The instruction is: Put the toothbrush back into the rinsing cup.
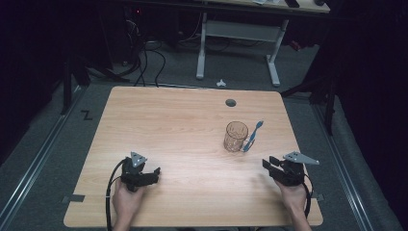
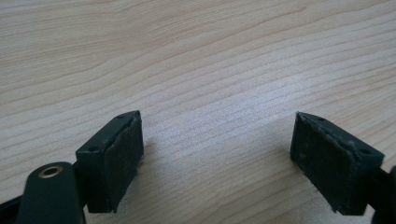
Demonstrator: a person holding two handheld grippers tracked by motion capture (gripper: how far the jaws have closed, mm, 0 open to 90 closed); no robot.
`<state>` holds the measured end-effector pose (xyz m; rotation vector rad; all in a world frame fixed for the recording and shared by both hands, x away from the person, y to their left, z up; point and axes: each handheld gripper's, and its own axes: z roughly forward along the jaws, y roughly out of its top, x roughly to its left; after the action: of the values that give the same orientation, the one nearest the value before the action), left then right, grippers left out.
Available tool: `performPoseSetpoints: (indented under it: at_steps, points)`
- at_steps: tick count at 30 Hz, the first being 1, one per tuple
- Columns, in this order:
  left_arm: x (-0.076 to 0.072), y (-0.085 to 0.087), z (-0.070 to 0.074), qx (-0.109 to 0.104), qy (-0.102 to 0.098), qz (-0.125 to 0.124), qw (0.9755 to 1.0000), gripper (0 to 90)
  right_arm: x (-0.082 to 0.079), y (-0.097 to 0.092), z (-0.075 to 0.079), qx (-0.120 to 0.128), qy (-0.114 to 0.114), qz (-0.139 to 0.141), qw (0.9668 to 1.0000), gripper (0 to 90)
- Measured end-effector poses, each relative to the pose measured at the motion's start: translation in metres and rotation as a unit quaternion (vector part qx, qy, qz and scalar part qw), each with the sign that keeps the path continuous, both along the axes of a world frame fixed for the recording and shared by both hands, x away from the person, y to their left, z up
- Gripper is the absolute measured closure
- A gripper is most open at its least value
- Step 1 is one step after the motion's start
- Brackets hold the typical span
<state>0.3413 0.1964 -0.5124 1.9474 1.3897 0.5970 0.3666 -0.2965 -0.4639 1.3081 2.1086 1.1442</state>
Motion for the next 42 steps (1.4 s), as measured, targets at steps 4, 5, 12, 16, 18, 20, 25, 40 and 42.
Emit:
performPoseSetpoints:
  at_steps: [4, 5, 12, 16, 18, 20, 25, 40, 42]
  points:
    - [0.000, 0.000, 0.000, 0.000, 0.000, 0.000, 1.0000, 17.8, 0.001, 0.003, -0.005, -0.013, 0.005, 0.000, 0.9999, 61.5]
    - [0.000, 0.000, 0.000, 0.000, 0.000, 0.000, 1.0000, 17.8, 0.001, 0.004, -0.006, -0.018, 0.005, 0.000, 0.9998, 61.4]
    - [0.000, 0.000, 0.000, 0.000, 0.000, 0.000, 1.0000, 17.8, 0.002, 0.007, -0.013, -0.031, 0.013, 0.000, 0.9994, 61.4]
    - [0.000, 0.000, 0.000, 0.000, 0.000, 0.000, 1.0000, 17.8, 0.004, 0.007, -0.017, -0.032, 0.017, -0.004, 0.9993, 61.4]
    - [0.000, 0.000, 0.000, 0.000, 0.000, 0.000, 1.0000, 17.8, 0.004, 0.007, -0.020, -0.032, 0.019, -0.006, 0.9993, 61.3]
    - [0.000, 0.000, 0.000, 0.000, 0.000, 0.000, 1.0000, 17.8, 0.006, 0.008, -0.022, -0.034, 0.021, -0.008, 0.9992, 61.4]
    - [0.000, 0.000, 0.000, 0.000, 0.000, 0.000, 1.0000, 17.8, 0.011, 0.013, -0.028, -0.039, 0.024, -0.009, 0.9989, 61.4]
    - [0.000, 0.000, 0.000, 0.000, 0.000, 0.000, 1.0000, 17.8, 0.018, 0.018, -0.040, -0.056, 0.032, -0.018, 0.9978, 60.9]
    - [0.000, 0.000, 0.000, 0.000, 0.000, 0.000, 1.0000, 17.8, 0.018, 0.018, -0.041, -0.054, 0.031, -0.019, 0.9979, 60.8]
